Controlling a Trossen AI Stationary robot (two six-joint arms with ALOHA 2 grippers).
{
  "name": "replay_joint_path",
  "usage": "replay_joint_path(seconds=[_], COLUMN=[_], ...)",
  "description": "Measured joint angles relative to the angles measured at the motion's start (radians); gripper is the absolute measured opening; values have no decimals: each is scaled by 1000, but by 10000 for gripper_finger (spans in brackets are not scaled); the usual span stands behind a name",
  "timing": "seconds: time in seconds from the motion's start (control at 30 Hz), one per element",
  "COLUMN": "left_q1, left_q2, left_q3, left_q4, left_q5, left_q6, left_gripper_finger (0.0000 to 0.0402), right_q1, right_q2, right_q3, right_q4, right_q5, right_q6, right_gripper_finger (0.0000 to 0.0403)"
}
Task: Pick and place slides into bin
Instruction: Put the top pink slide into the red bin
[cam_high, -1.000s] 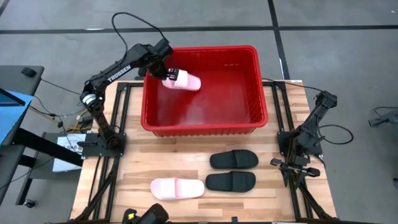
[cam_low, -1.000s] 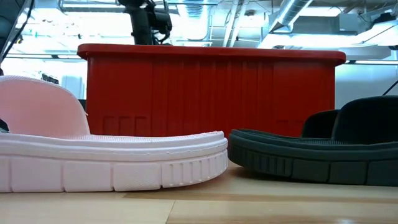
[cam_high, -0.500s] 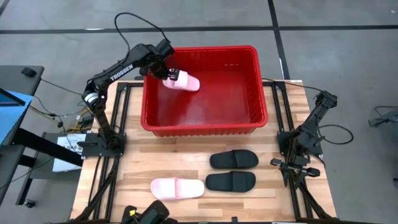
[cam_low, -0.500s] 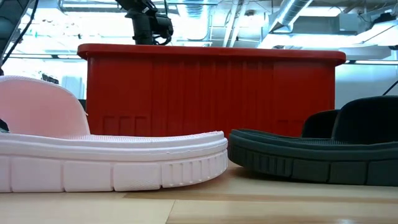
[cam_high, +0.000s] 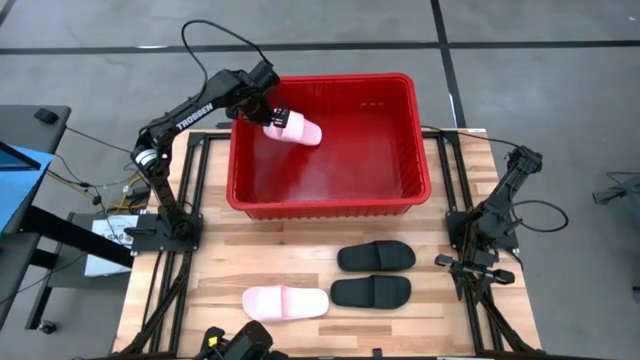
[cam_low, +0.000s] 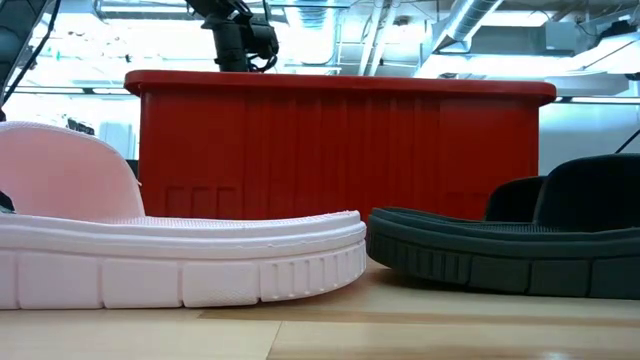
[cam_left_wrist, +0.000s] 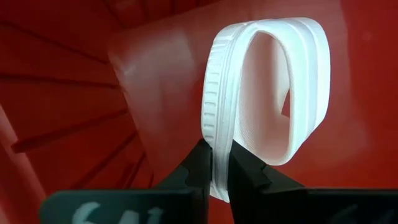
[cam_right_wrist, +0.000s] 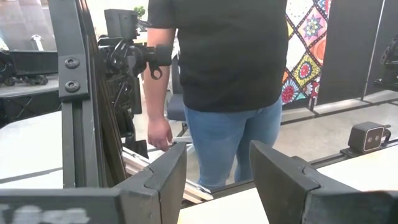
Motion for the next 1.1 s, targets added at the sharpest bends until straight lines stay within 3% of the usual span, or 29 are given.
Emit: replay_joint_path(seconds=[0.2, 0.63, 1.1], left_q1=[0, -2, -2], left_q2=[0, 0, 1], left_q3=[0, 0, 0], left_q4=[0, 37, 36], left_q5=[3, 5, -7], left_q6=[0, -16, 6], left_gripper_finger=[32, 128, 140], right_q1=[0, 0, 0], right_q2=[0, 0, 0], right_q3=[0, 0, 0], right_q4=[0, 0, 0], right_q5=[0, 0, 0], right_q6=[0, 0, 0], right_gripper_finger=[166, 166, 166])
